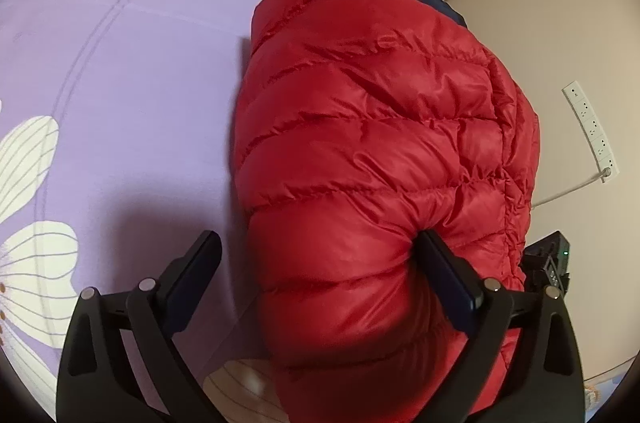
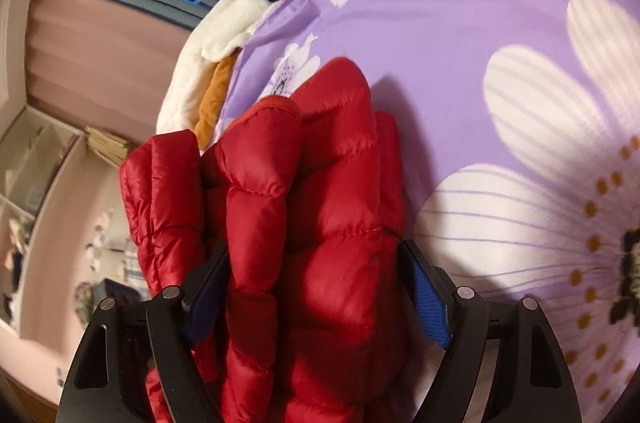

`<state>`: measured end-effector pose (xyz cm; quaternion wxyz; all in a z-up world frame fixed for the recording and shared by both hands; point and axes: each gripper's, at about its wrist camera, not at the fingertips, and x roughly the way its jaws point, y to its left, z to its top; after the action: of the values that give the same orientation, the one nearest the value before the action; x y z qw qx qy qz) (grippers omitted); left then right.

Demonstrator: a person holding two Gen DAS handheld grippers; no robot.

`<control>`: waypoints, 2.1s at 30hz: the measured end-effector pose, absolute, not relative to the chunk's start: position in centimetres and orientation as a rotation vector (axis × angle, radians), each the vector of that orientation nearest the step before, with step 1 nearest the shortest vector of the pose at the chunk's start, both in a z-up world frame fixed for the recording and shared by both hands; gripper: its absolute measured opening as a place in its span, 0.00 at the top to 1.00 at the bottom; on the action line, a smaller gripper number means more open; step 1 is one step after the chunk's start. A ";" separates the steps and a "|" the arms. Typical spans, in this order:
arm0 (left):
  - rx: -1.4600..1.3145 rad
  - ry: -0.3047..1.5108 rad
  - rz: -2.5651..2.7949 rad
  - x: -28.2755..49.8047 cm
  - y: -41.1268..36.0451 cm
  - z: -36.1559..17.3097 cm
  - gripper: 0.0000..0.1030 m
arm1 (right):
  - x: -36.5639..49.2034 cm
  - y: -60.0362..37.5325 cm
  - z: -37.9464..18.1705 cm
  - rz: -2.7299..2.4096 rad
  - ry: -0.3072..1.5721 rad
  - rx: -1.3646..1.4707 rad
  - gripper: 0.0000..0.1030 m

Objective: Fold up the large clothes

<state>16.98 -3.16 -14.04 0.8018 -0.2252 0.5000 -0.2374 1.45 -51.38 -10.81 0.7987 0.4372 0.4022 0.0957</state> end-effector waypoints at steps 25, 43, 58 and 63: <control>-0.293 0.965 -0.485 14.6 -6.6 -11.0 0.25 | 0.0 -50.1 -10.3 0.237 0.803 0.954 0.54; -0.217 0.900 -0.453 12.5 -7.0 -9.9 0.33 | 0.5 -48.1 -8.1 0.283 0.730 0.846 0.62; -0.254 0.869 -0.437 10.4 -5.4 -9.2 0.33 | 1.5 -46.9 -7.2 0.349 0.716 0.784 0.63; -0.278 0.867 -0.428 9.9 -4.7 -9.1 0.33 | 2.1 -46.5 -7.1 0.371 0.712 0.772 0.63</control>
<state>9.88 -4.73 -9.14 0.8762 -0.1334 0.4153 -0.2050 2.11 -46.46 -7.11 0.8490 0.3662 0.3379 0.1759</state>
